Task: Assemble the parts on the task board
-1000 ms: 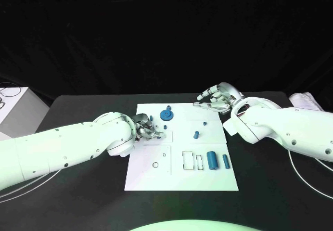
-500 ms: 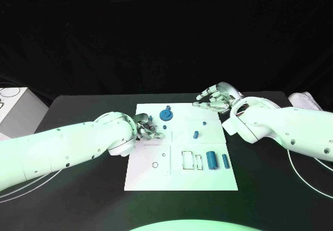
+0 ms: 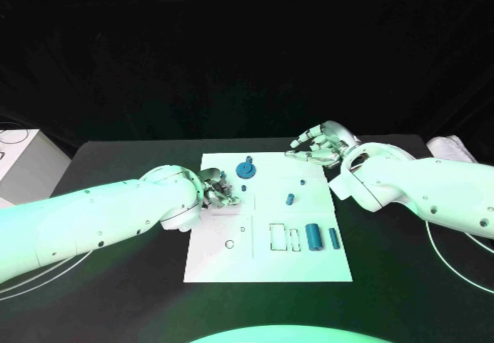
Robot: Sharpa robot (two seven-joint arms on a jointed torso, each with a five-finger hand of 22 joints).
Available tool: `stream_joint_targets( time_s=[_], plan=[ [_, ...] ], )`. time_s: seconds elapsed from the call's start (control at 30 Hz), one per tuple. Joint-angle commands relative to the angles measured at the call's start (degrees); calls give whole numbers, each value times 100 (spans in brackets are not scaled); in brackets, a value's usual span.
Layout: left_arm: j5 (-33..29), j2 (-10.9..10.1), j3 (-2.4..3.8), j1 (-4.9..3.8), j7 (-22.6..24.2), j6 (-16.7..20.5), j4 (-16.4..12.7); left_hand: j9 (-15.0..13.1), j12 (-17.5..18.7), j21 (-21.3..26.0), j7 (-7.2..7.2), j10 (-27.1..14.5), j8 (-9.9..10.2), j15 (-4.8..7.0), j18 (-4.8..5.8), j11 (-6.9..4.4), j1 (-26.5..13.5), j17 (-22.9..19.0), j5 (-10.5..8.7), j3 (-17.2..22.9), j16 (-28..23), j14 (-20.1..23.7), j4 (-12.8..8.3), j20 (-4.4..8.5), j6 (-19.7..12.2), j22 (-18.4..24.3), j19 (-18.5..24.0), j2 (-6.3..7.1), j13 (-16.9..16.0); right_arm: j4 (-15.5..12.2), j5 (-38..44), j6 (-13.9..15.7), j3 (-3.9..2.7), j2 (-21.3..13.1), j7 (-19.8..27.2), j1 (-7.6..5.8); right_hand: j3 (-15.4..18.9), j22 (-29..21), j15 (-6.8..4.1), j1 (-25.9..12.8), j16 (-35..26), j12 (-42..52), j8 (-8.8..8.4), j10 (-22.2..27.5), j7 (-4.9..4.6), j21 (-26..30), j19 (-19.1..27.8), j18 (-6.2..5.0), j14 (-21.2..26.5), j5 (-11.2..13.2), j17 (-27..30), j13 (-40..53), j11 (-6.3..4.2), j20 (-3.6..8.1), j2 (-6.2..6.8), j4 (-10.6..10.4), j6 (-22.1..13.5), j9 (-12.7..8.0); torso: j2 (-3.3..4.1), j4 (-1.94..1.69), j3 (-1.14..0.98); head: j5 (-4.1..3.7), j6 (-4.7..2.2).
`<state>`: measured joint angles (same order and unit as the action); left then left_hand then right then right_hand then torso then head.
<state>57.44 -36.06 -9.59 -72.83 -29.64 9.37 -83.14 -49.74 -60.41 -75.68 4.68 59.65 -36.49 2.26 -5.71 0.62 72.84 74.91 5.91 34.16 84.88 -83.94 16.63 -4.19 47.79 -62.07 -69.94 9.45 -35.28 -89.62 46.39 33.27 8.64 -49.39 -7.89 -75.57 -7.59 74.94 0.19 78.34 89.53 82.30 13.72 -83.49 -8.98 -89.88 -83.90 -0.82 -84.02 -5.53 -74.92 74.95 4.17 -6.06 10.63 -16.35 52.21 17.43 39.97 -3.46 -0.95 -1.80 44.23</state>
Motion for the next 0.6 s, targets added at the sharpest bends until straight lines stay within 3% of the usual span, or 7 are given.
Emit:
stream_joint_targets(
  time_s=[0.03,0.17,0.37,0.47,0.6],
  plan=[
    [-106,-7,-13,24,0,-76,-39,-127,-37,-28,-32,76,-190,42,-32,-27,215,561,12,375,54,-192,-117,24,-50,-32,-56,-80,-8,-3,62,-46,-1,0,78,4,28,1506,-20,11,-38,-22,26,47,15,-12,-610,82,-549,-4,-1332,825,-1,10,-49,-1,-45,10,2,-4,0,-5,-1],
    [-236,-43,-7,30,11,-38,-99,-210,-40,-48,-28,101,-371,41,-27,-20,268,581,6,834,68,-198,-269,35,-167,-68,-65,-69,14,0,62,-51,-1,0,79,5,28,1506,-20,11,-38,-22,26,47,15,-12,-610,82,-549,-4,-1332,825,-1,10,-49,-1,-45,10,-2,-2,1,-6,-7],
    [-435,-124,61,33,29,-24,-206,-233,-52,-44,-17,115,-431,35,-30,-11,250,581,-2,982,70,-197,-339,33,-201,-56,-48,-70,8,8,63,-65,-1,-3,80,11,28,1506,-21,11,-41,-27,27,51,15,-12,-610,82,-548,-4,-1327,821,-2,11,-52,-1,-46,11,-5,0,2,-8,-10],
    [-490,-152,135,33,32,-44,-238,-239,-62,-45,-15,125,-451,34,-31,-9,243,582,-4,1024,72,-197,-367,32,-208,-56,-44,-62,-1,15,63,-69,-1,-2,80,15,28,1506,-21,11,-41,-27,27,51,15,-12,-610,82,-548,-4,-1327,821,-2,11,-52,-1,-46,11,-7,1,-2,-11,-18],
    [-570,-195,276,31,36,-121,-276,-243,-63,-38,-14,124,-464,33,-34,-9,237,577,-6,1054,70,-195,-392,31,-214,-42,-30,-49,3,27,63,-78,-1,1,80,20,28,1506,-21,11,-41,-27,27,51,15,-12,-610,82,-548,-4,-1327,821,-2,11,-52,-1,-46,11,-8,0,-2,-9,-25]
  ],
)
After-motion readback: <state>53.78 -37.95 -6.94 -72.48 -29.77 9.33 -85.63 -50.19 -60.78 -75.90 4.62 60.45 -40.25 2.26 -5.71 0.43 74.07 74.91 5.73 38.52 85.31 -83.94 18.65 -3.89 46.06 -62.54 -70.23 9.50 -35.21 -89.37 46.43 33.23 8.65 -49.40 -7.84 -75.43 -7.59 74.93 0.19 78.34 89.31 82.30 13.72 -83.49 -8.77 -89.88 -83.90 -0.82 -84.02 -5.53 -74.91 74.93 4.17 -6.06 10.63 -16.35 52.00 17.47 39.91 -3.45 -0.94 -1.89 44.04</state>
